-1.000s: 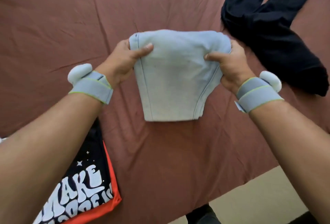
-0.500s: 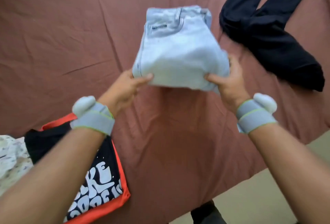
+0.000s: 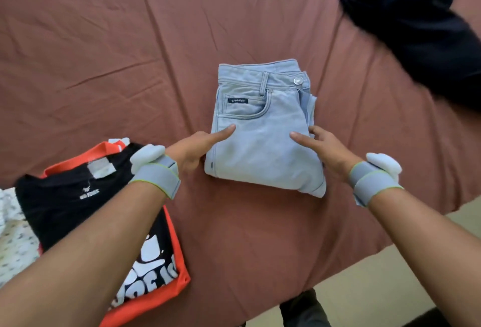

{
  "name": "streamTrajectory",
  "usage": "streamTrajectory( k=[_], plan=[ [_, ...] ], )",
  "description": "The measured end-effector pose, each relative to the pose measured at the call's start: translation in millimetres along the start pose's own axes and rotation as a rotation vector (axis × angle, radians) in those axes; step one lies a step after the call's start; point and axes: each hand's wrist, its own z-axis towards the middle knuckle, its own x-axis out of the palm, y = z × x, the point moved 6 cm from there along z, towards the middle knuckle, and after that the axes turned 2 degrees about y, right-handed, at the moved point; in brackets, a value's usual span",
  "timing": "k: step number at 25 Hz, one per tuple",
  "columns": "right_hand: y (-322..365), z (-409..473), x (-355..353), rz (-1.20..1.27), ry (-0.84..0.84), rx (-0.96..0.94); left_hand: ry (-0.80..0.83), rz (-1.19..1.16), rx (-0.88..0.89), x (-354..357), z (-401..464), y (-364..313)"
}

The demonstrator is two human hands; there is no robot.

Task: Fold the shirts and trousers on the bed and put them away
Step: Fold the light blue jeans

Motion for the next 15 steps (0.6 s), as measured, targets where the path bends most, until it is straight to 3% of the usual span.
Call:
streamTrajectory(
  k=[4, 6, 9, 12, 14, 15],
  plan=[
    [6.4, 32.3, 2.6, -0.009, -0.059, 0.103, -0.071, -0.061, 0.106, -1.9, 28.9, -25.3],
    [4.2, 28.2, 0.8, 0.025, -0.151, 0.033, -0.149, -0.067, 0.228, -0.1, 27.2, -31.1],
    [-10.6, -2.7, 2.9, -0.034, -0.285, -0.109, -0.341, 0.221, 0.388, 2.7, 11.3, -31.8],
    [-31.9, -34.5, 17.8, -0.553, -0.386, -0.024, -0.504, 0.511, 0.312, 17.6, -5.5, -5.4],
    [-10.6, -36.9, 30.4, -0.917, -0.519, -0.216, -0.676, 0.727, 0.531, 31.9, -13.7, -16.5],
    [2.8, -32.1, 42.7, -1.037, -0.518, -0.355, -0.683, 0.849, 0.632, 43.9, -9.7, -22.3]
  ],
)
